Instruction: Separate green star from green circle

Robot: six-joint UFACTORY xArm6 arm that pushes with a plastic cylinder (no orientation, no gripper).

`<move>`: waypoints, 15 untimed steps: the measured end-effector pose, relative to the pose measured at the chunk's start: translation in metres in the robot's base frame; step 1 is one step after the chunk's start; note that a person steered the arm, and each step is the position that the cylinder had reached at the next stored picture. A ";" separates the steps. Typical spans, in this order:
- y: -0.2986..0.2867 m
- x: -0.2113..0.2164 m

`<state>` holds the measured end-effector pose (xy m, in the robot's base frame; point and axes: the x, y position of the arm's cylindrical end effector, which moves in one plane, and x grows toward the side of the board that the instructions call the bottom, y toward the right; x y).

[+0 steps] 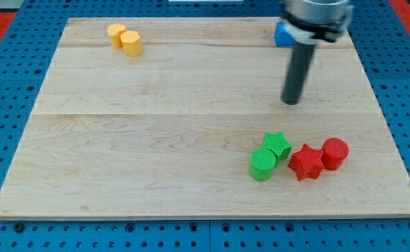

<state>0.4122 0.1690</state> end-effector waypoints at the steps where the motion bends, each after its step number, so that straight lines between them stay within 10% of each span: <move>1: 0.056 -0.015; 4: -0.009 0.082; 15: -0.104 0.157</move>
<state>0.5689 0.0649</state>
